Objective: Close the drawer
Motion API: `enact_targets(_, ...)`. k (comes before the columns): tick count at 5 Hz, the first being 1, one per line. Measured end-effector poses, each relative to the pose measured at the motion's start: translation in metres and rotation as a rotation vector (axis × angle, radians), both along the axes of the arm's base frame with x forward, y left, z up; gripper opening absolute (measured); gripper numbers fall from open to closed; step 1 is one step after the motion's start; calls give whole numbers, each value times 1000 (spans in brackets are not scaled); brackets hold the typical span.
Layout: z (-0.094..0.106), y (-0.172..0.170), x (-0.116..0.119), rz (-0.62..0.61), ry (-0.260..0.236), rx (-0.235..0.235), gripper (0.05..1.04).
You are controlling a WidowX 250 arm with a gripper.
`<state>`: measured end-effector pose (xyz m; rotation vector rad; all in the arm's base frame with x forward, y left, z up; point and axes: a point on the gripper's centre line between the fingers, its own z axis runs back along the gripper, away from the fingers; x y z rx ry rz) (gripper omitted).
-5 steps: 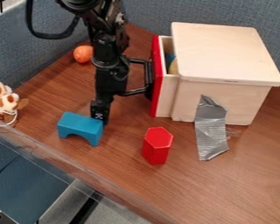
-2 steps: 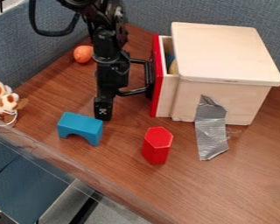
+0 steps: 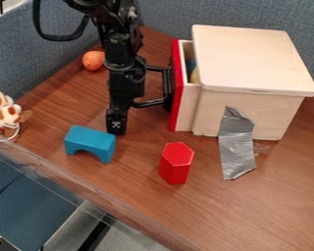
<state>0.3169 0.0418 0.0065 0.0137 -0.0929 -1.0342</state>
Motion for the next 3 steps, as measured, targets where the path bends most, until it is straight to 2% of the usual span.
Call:
enact_targets(2, 5, -25, 7, -67, -2, -14, 999)
enact_targets(3, 5, -24, 7, -70, 0, -9, 999)
